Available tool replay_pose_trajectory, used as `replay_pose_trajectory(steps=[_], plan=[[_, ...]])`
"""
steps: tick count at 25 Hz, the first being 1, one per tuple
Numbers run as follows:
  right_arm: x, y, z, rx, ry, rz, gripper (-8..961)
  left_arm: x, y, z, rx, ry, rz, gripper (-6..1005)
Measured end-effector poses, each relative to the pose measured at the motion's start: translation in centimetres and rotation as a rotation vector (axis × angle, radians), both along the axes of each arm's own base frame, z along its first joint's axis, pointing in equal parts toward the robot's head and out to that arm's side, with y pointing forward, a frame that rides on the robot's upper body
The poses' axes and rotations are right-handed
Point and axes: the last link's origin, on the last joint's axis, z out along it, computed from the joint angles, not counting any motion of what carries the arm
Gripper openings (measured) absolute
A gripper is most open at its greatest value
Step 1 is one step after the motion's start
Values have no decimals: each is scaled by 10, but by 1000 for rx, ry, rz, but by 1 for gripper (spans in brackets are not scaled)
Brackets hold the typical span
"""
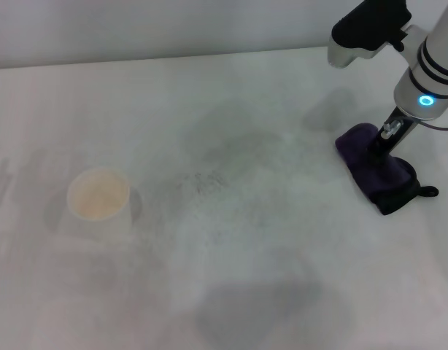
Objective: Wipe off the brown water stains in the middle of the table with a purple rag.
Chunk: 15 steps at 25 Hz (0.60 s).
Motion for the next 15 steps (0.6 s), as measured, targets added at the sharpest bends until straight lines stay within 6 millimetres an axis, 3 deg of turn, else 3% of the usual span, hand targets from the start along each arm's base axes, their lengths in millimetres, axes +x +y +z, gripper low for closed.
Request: replay_pose_trajectory(steps=[8,14,15], plan=[[3,-3,14,44,68,4,117,1,2,2,6,8,-6,850],[3,2,50,132,225,56,302,1,2,1,5,8,-7,851],[7,4,59,163,259,61,418,2,2,1,5,8,-9,851]])
